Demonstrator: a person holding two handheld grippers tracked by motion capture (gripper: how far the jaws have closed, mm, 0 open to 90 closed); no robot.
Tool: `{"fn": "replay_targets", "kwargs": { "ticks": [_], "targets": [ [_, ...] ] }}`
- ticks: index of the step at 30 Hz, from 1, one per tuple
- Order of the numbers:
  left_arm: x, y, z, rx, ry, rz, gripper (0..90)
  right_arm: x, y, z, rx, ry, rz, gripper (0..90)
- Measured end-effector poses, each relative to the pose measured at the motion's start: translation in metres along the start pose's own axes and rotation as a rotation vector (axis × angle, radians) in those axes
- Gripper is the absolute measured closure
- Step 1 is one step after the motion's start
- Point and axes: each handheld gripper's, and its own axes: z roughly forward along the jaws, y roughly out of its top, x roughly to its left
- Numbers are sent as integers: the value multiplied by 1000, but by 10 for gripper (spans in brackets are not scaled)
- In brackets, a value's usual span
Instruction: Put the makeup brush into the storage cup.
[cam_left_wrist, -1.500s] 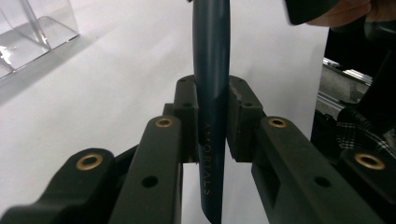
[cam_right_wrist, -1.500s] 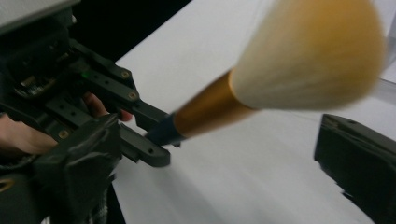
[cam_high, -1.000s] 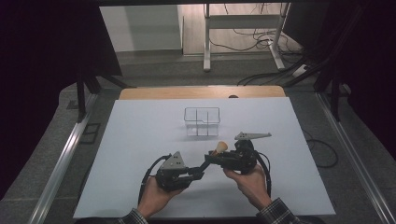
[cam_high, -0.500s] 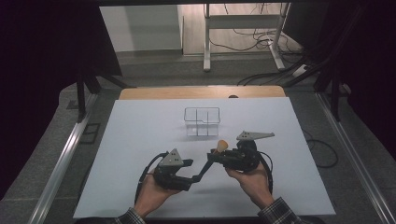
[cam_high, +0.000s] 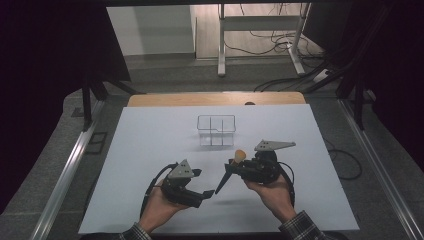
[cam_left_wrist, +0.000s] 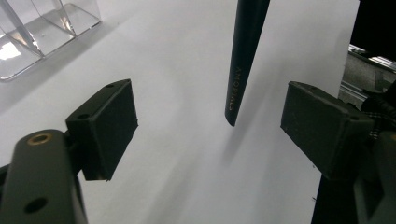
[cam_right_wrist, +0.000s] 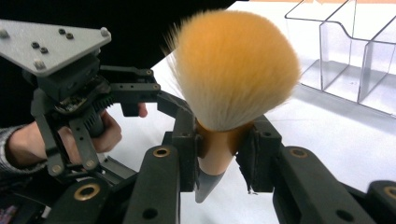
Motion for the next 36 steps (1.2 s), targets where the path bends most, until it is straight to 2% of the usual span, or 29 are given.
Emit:
{"fn": "replay_targets", "kwargs": {
  "ticks": [22, 29, 32, 36],
  "targets": [
    [5, -6, -13, 45, 29, -8, 83, -1, 0, -5, 5, -34, -51, 695],
    [8, -12, -19, 63, 58, -12, 64, -3, -1, -8, 9, -50, -66, 695],
    [9, -15, -21, 75, 88, 3, 50, -2, -1, -9, 11, -57, -73, 695],
    [11, -19, -24, 87, 99, -5, 38, -2, -1, -9, 14, -73, -95, 695]
  ]
}}
